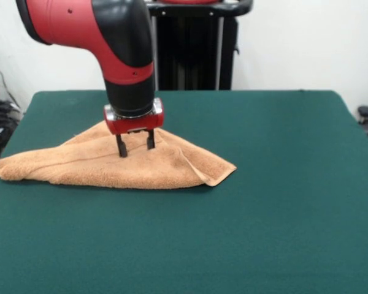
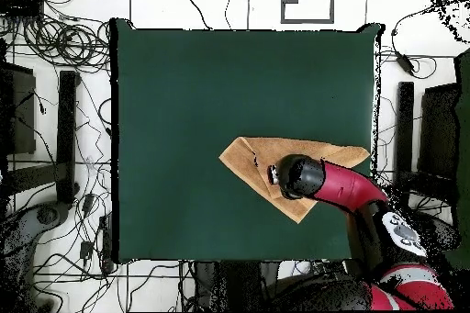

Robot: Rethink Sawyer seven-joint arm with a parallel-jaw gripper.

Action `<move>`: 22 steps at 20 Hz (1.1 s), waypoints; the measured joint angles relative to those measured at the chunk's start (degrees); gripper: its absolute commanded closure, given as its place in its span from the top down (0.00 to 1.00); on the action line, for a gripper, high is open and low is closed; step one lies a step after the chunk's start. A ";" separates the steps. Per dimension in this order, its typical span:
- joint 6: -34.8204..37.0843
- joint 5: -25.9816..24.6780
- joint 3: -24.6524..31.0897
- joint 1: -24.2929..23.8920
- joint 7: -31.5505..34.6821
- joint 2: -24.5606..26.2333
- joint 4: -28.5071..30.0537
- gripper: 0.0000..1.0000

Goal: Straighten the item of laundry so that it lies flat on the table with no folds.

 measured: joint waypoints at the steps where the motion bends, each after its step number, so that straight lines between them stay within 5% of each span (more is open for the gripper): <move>1: 0.01 0.17 0.08 -0.18 0.00 -0.06 0.02 1.00; 6: -0.01 0.52 0.07 -0.22 0.00 -0.08 0.10 1.00; 7: -0.02 0.67 0.07 -0.23 0.00 -0.09 0.08 0.00; 22: 1.81 1.17 0.09 0.94 0.00 -0.58 0.14 0.00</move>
